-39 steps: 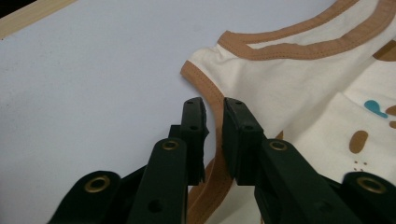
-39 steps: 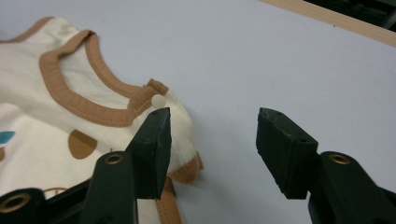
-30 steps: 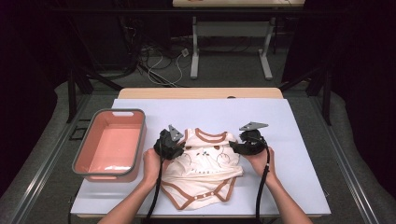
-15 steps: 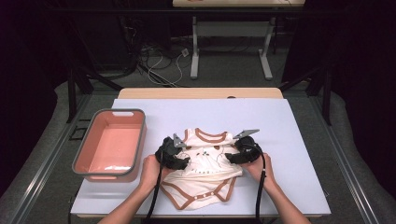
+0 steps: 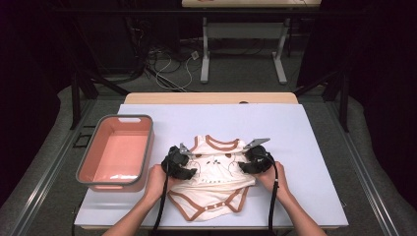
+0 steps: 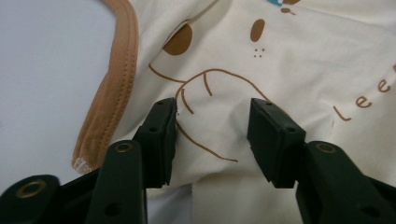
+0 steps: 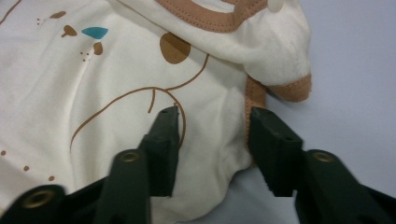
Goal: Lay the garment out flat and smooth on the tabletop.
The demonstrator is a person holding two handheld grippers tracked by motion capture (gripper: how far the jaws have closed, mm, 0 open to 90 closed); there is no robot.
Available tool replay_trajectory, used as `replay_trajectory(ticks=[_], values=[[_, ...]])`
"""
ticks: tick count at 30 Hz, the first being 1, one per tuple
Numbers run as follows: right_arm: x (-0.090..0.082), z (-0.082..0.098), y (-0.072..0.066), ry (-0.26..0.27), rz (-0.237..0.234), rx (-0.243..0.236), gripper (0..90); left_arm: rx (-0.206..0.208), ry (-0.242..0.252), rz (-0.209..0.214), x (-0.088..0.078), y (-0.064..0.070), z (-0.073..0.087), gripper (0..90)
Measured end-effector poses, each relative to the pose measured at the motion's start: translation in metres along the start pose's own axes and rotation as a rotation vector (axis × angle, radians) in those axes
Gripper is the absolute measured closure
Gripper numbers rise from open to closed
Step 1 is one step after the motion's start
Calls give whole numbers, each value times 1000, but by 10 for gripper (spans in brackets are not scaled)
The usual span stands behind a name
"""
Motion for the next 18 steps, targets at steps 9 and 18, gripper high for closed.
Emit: replay_trajectory(ticks=[9,18], values=[[-1,1,1,23,-4,0,888,37,22,-3,1,3,0,844],[-11,0,-4,21,-25,-33,900,74,12,3,-3,13,2,862]])
Point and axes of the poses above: each handheld gripper's, and its own axes: x roughly forward along the jaws, z roughly out of its underside, y roughly to its right, the point moved 7 cm from there along x, roughly forward along the jaws, and after that the axes turned 11 degrees about z, right-handed, at the moved point
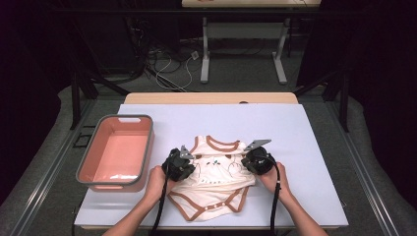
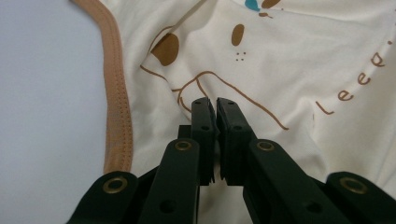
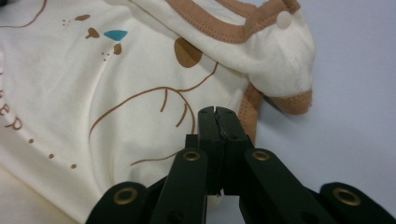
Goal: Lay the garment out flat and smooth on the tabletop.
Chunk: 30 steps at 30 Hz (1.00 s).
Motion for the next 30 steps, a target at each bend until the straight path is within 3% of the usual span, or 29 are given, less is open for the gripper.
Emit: replay_trajectory(ticks=[8,12,22,24,26,27,30], values=[[-14,2,-10,16,-24,-40,900,16,-2,34,-12,18,12,862],[-19,9,-16,-15,-29,-82,900,25,-15,49,-15,26,20,860],[-28,24,-25,-64,-43,-119,897,28,-28,76,-18,39,30,848],[-27,24,-25,-71,-44,-110,888,20,-6,65,-20,37,27,821],[-27,23,-25,-68,-51,-88,830,-1,67,29,-25,35,19,689],[-27,21,-23,-61,-55,-88,795,-2,110,5,-28,33,14,678],[-31,11,-20,33,-69,-39,773,13,145,-76,-31,27,6,613]])
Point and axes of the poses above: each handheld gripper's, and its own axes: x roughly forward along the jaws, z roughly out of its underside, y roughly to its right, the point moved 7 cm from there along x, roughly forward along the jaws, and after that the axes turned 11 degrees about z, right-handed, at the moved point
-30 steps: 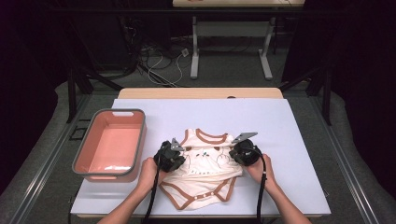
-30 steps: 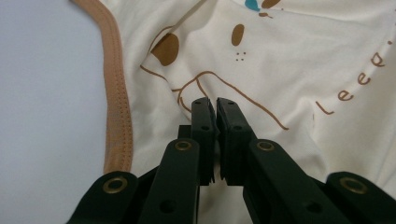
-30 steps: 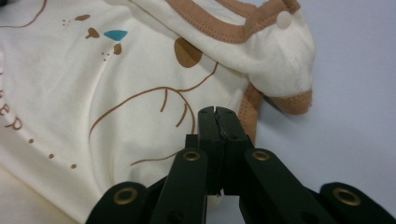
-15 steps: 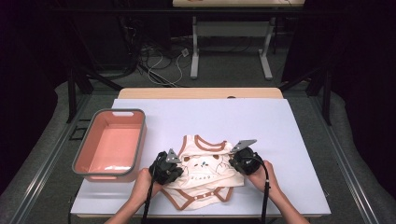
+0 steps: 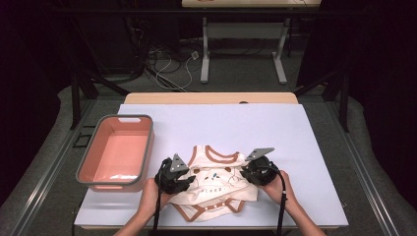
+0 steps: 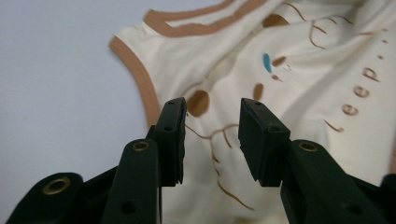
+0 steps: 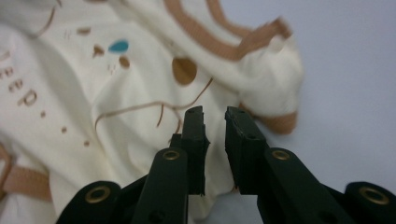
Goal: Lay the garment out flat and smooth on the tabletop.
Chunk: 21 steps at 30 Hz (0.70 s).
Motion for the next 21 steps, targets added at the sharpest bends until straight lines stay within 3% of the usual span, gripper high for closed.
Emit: replay_trajectory(ticks=[4,6,11,15,16,17,18,20,21], values=[[-7,-14,11,88,67,23,752,-31,-41,-44,10,-10,3,587],[-5,-17,18,101,114,28,749,-52,-59,-53,15,-15,8,577],[11,-22,33,91,138,73,701,-77,-91,-45,18,-22,17,562],[31,-21,33,30,63,104,610,-88,-103,-26,18,-23,21,553],[34,-18,32,-6,53,102,602,-92,-104,-23,18,-23,21,553],[38,-16,31,-9,61,108,603,-90,-104,-20,17,-23,22,553],[40,-14,32,-26,58,99,610,-91,-105,-13,17,-24,22,557],[43,-14,29,5,25,125,712,-90,-104,1,17,-24,22,579],[41,-14,28,-7,30,106,737,-87,-107,6,17,-24,22,590]])
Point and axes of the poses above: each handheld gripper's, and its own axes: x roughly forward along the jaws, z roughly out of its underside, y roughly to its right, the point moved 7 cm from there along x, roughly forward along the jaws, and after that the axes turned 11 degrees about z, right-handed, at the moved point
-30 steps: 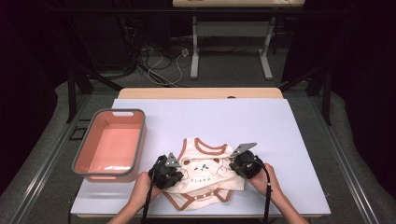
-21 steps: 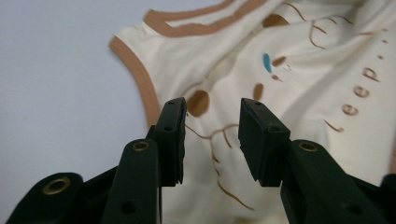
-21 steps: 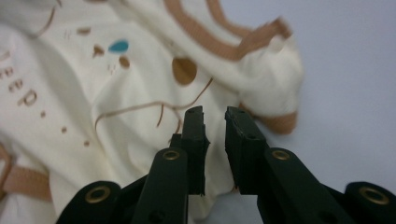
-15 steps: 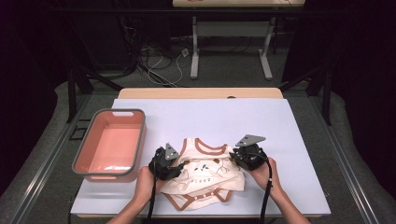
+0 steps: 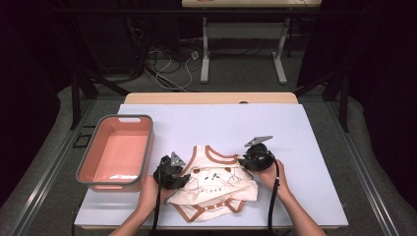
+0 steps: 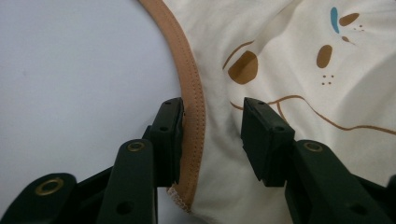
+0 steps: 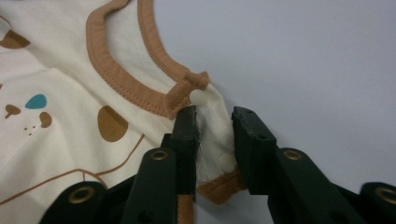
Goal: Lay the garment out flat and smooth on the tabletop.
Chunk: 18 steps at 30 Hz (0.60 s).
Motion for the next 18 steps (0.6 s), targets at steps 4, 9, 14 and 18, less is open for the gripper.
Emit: replay_trajectory(ticks=[4,9,14,18], values=[[-5,-2,-1,11,39,-50,789,3,-1,6,0,0,0,609],[-12,-8,1,38,44,-25,762,6,-4,7,0,0,0,612],[-10,-6,-2,39,50,-50,709,10,-8,11,0,-1,0,616],[-11,-8,-7,65,51,-87,701,11,-8,14,0,-1,0,616]])
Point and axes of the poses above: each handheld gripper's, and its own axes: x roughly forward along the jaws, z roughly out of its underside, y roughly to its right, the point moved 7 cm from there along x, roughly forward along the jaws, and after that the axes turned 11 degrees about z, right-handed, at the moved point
